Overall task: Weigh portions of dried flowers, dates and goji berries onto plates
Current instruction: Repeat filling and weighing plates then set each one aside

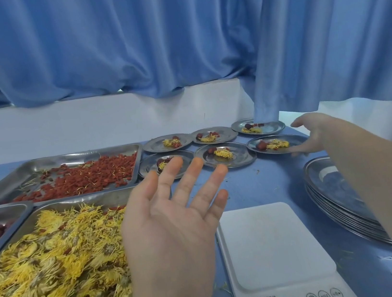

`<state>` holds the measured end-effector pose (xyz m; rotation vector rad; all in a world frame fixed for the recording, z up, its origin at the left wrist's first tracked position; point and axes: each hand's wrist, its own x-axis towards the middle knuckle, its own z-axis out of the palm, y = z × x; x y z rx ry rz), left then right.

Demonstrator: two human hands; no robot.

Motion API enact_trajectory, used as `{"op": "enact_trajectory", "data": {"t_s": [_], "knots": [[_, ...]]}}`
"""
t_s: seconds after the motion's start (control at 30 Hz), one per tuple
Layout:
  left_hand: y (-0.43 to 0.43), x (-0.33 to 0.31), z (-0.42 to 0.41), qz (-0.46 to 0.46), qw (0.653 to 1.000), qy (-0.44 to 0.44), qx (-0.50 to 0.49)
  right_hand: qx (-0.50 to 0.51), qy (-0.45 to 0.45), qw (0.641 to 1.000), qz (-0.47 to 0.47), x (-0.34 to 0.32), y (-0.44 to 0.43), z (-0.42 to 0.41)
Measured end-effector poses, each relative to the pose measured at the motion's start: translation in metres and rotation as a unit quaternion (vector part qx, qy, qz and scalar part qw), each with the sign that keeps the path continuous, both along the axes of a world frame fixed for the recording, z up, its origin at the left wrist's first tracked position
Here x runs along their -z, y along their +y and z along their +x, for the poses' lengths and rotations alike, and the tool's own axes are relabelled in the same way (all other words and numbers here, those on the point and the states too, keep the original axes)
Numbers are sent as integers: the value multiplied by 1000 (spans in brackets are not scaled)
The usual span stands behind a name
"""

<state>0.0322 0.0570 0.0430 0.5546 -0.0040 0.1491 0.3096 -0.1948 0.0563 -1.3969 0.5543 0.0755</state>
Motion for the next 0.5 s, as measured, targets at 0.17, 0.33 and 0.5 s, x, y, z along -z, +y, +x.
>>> {"op": "enact_trajectory", "data": {"t_s": [0.17,0.33,0.5], "knots": [[1,0,-1,9,1000,2,-6,21,-58,998,26,-5,-5,-14],[-1,1,-3,26,1000,-2,-8,-95,-105,990,-9,-19,-2,-60],[-1,6,-2,52,999,3,-6,-170,-198,964,-56,-20,0,-135]]}}
